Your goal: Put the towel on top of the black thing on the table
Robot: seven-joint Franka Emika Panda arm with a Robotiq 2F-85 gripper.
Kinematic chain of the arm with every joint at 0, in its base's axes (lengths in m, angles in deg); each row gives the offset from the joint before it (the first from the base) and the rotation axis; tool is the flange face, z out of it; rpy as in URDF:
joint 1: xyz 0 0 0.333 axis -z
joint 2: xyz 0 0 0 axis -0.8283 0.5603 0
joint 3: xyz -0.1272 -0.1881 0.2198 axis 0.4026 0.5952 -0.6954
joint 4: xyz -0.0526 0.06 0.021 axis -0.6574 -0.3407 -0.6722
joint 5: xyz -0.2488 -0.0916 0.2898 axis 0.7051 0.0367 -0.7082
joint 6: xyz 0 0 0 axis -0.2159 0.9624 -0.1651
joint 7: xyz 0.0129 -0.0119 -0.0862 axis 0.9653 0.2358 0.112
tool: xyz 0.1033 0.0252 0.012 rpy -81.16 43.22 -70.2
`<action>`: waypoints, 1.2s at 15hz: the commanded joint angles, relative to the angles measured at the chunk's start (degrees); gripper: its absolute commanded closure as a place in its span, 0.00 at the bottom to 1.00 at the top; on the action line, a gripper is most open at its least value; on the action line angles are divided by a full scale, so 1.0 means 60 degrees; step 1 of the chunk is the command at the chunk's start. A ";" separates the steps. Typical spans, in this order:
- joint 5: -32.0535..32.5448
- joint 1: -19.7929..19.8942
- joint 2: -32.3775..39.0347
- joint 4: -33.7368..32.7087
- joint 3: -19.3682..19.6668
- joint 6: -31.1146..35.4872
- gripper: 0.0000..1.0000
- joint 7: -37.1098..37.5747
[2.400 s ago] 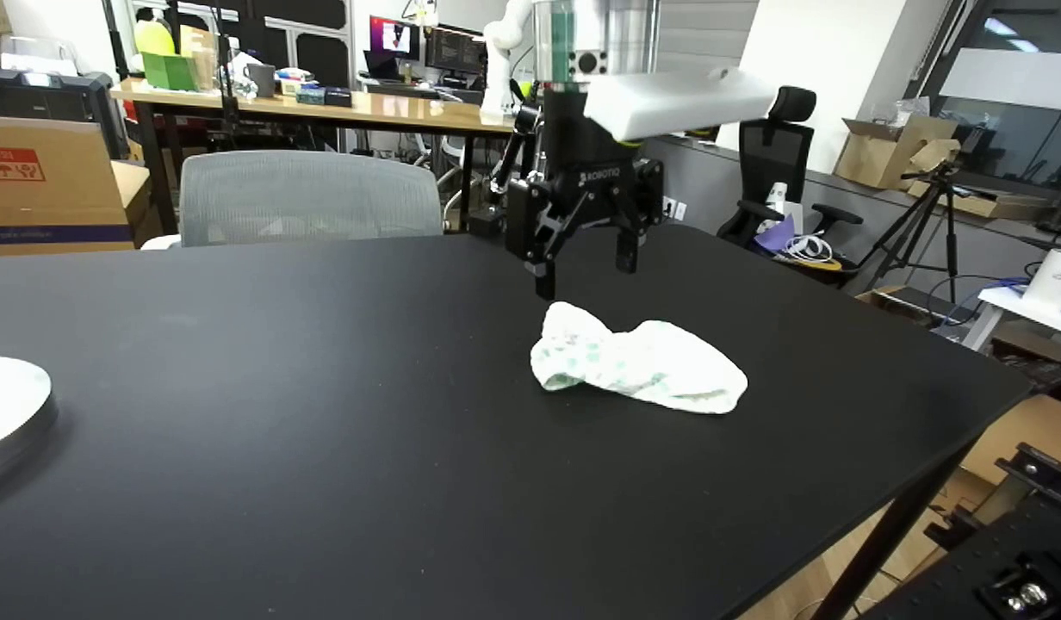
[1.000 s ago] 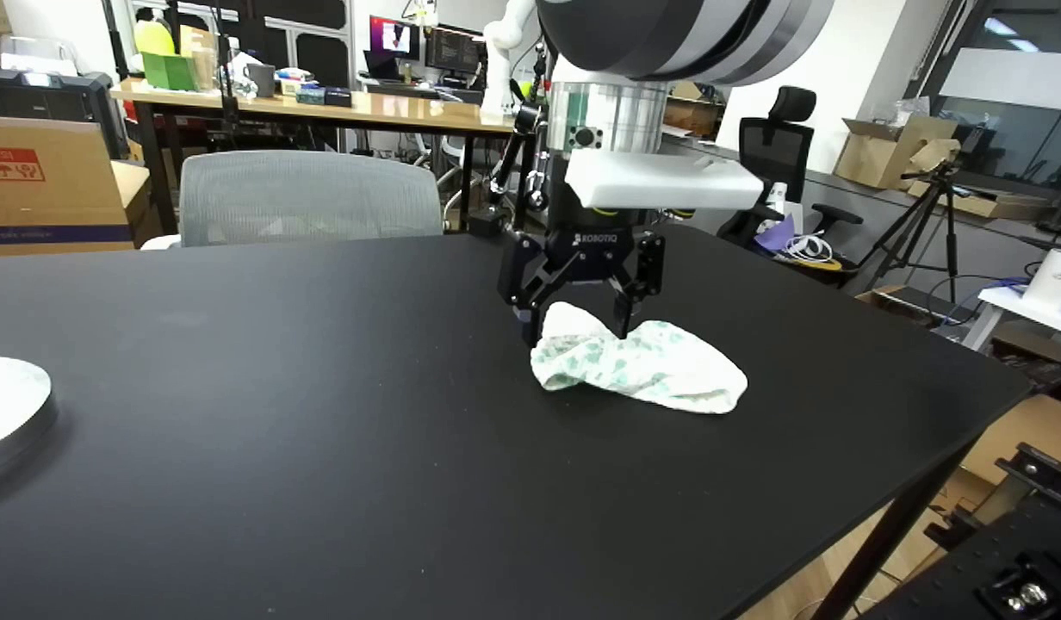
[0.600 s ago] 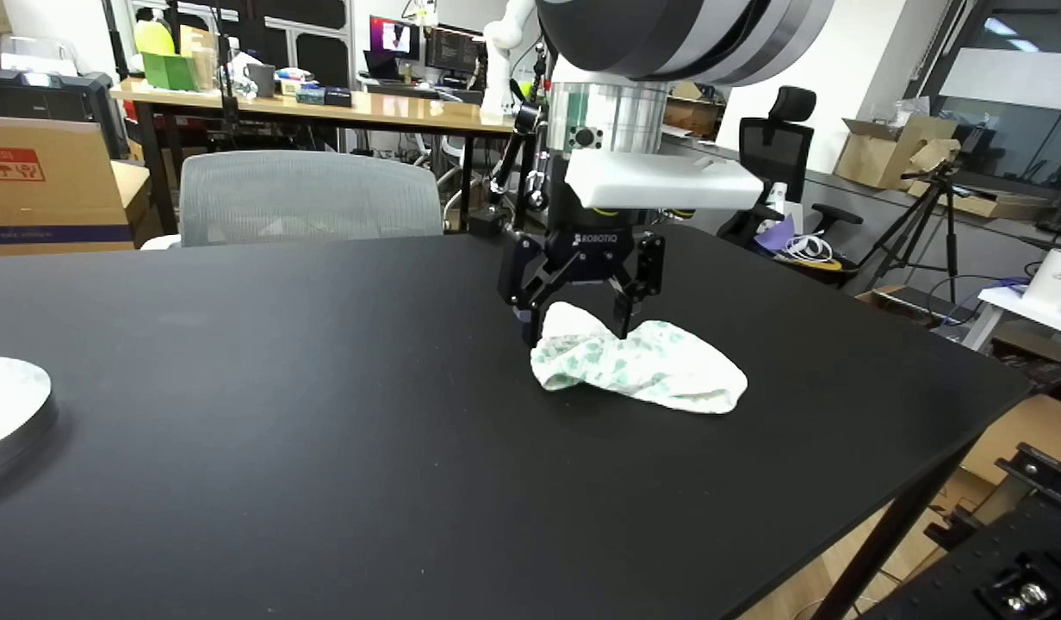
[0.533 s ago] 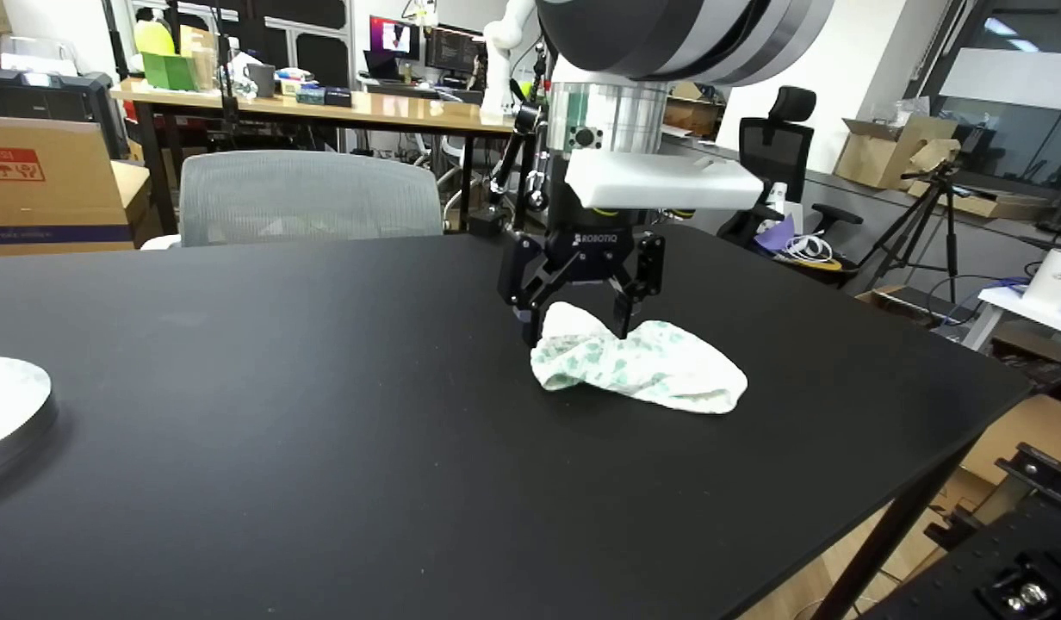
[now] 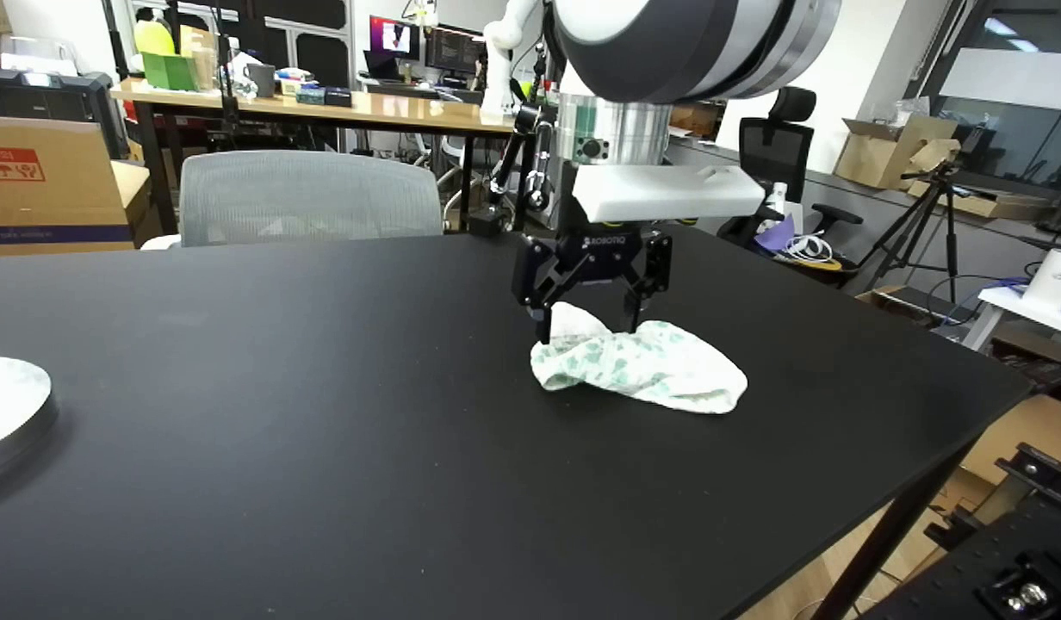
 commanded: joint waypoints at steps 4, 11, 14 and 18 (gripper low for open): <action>0.0652 -0.0595 0.0838 -0.0479 0.1025 0.0625 0.25 0.0906; 0.0250 -0.0850 0.0834 -0.0359 0.1131 0.1022 0.69 0.0627; 0.0119 -0.0890 0.0757 -0.0300 0.1083 0.1113 0.90 0.0555; 0.0075 -0.1003 0.0657 -0.0260 0.1088 0.1090 1.00 0.0563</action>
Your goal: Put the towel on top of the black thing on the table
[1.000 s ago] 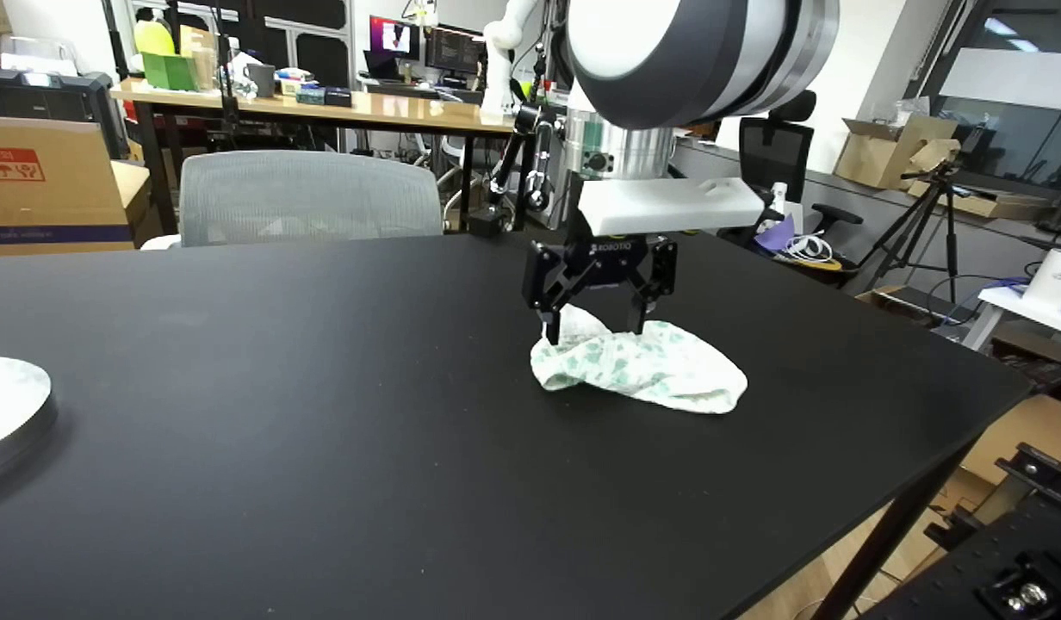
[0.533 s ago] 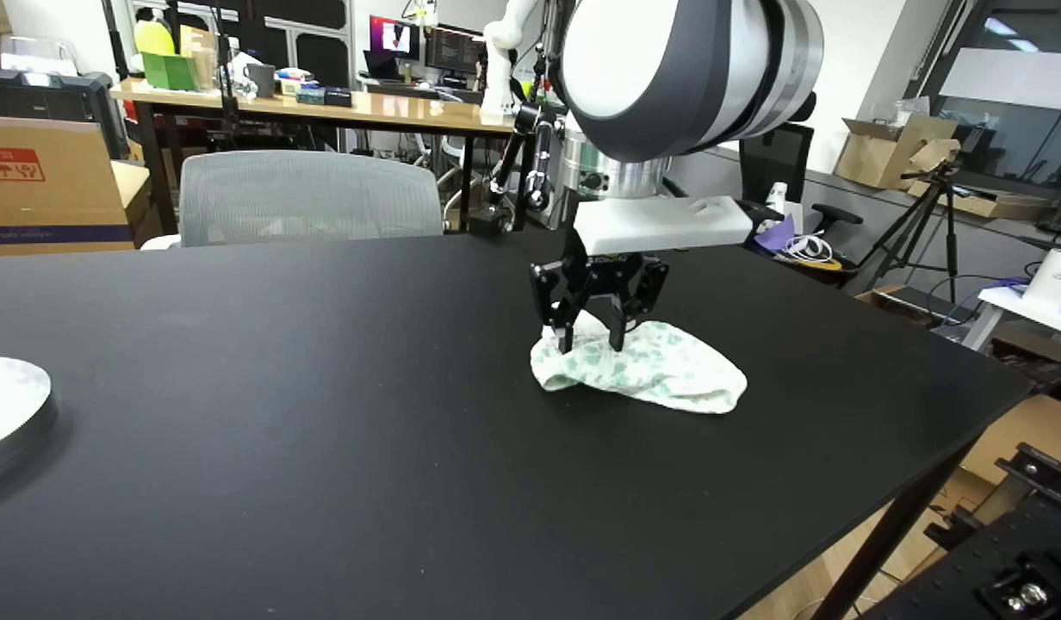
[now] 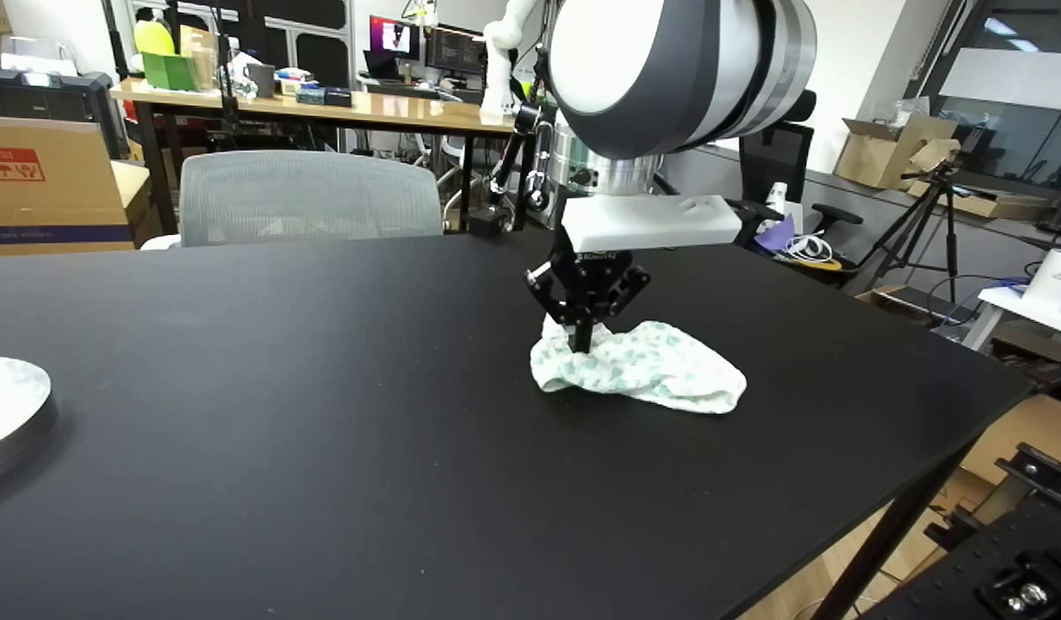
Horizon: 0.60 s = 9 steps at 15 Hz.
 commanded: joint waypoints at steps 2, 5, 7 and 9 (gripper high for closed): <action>-0.0073 -0.0172 -0.0282 0.0124 0.0056 0.0028 1.00 0.0139; 0.0036 -0.0314 -0.0312 0.0108 0.0184 -0.0095 0.74 0.0307; 0.0067 -0.0341 -0.0310 0.0125 0.0223 -0.0119 0.68 0.0302; 0.0068 -0.0352 -0.0327 0.0171 0.0265 -0.0137 0.54 0.0317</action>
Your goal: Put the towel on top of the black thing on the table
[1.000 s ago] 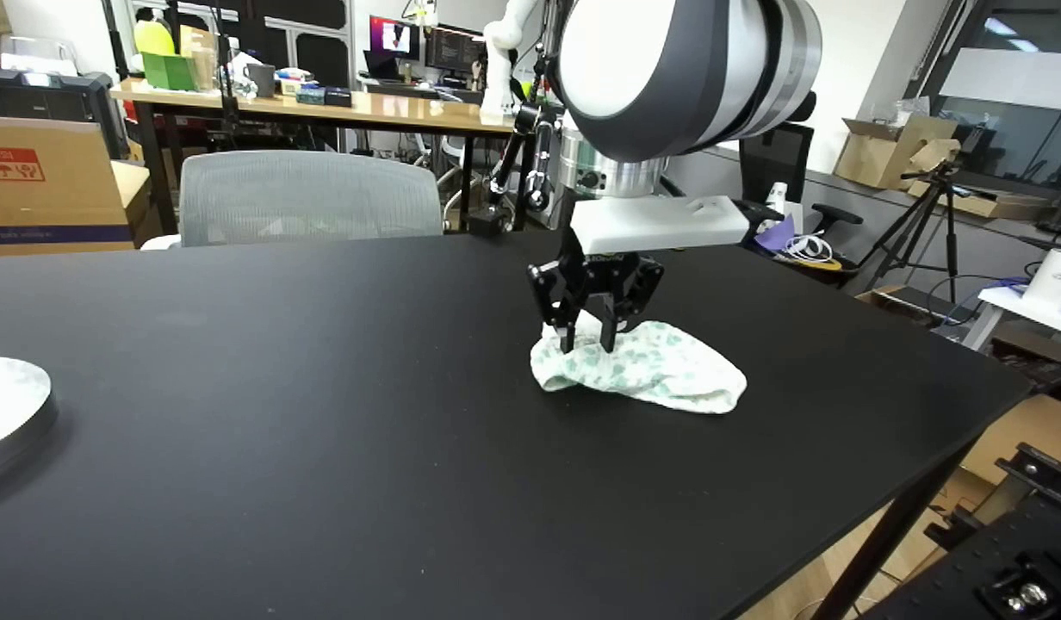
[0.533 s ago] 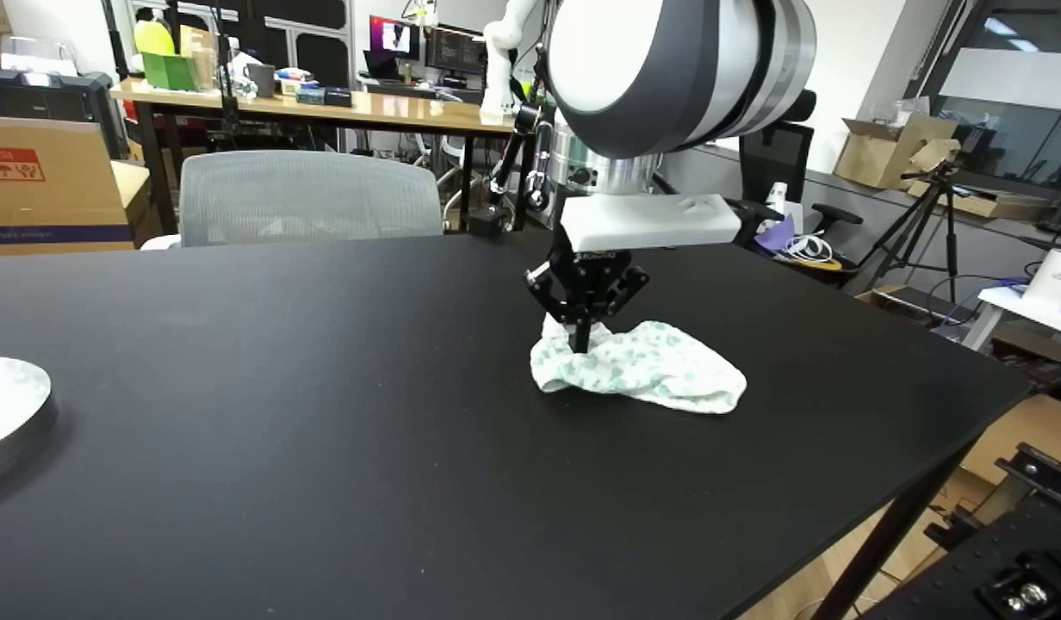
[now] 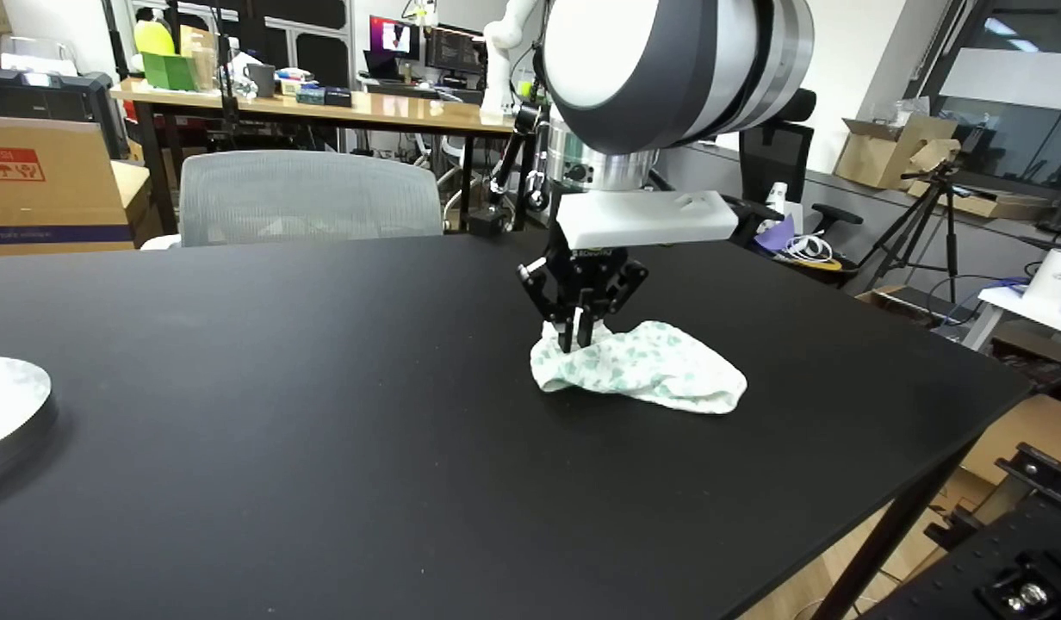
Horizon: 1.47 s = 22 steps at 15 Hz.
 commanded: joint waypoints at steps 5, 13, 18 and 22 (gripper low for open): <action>0.0154 -0.0171 -0.0336 0.0320 0.0313 -0.0304 0.20 0.0288; 0.0267 -0.0107 -0.0009 0.0204 0.0331 -0.0652 0.26 0.0259; 0.0188 -0.0059 0.0083 0.0208 0.0293 -0.0583 0.63 0.0204; 0.0192 -0.0071 0.0012 0.0246 0.0284 -0.0520 0.91 0.0189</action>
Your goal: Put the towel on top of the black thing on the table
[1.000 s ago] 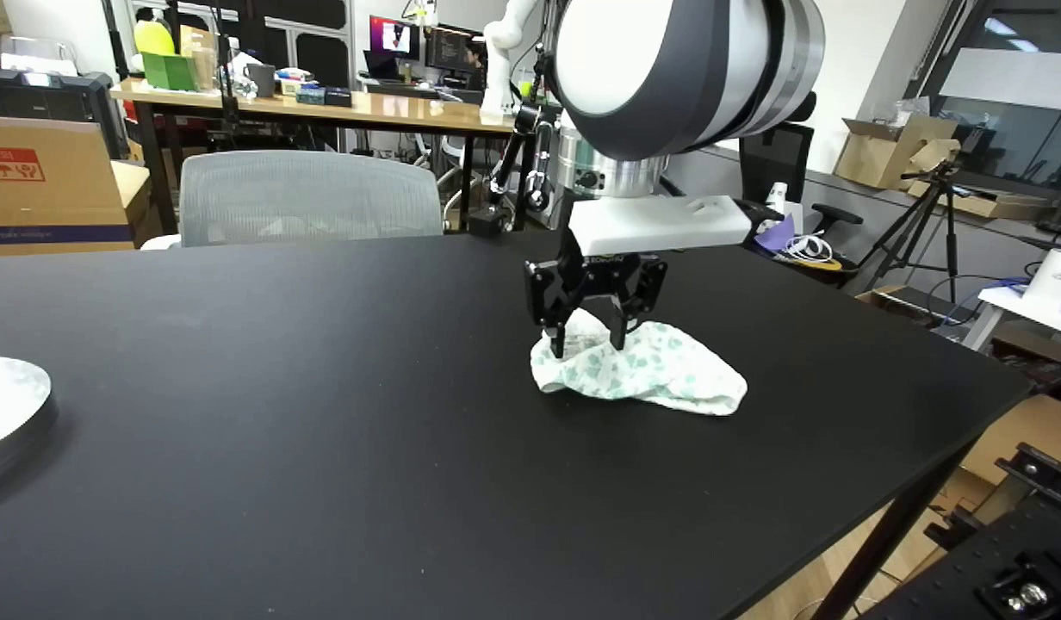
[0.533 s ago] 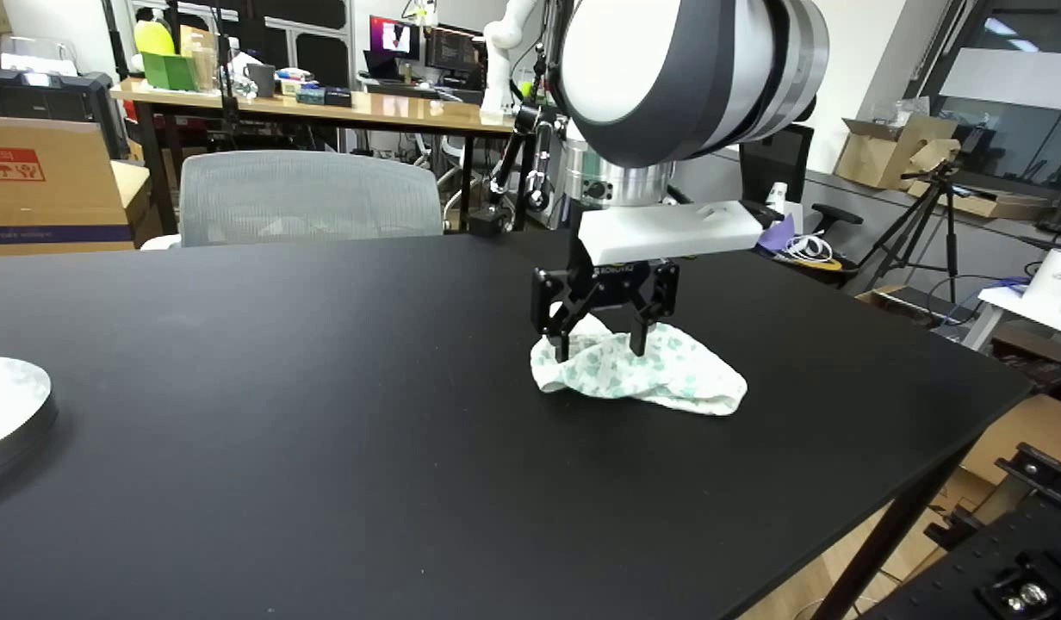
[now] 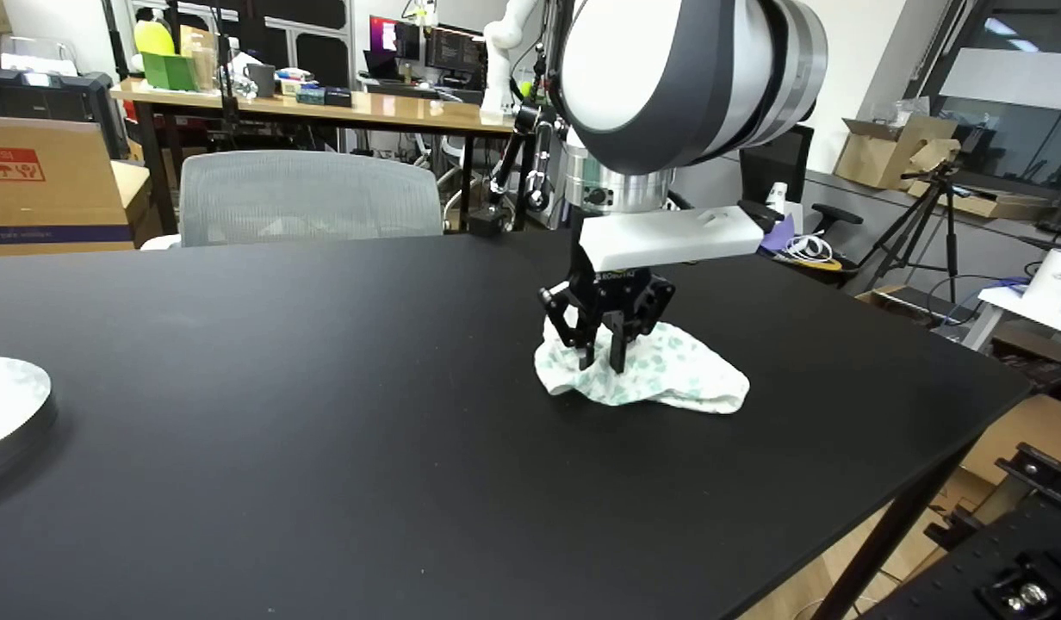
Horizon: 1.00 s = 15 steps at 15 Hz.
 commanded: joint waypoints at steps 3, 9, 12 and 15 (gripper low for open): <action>0.0139 -0.0103 -0.0224 0.0113 0.0051 0.0074 1.00 0.0204; 0.0499 -0.0744 -0.1159 0.0352 0.0301 0.0296 1.00 0.0892; 0.1698 -0.1266 -0.2015 0.0299 0.0658 0.0200 1.00 0.1869; 0.3022 -0.1602 -0.2781 0.0071 0.0899 -0.0037 1.00 0.2939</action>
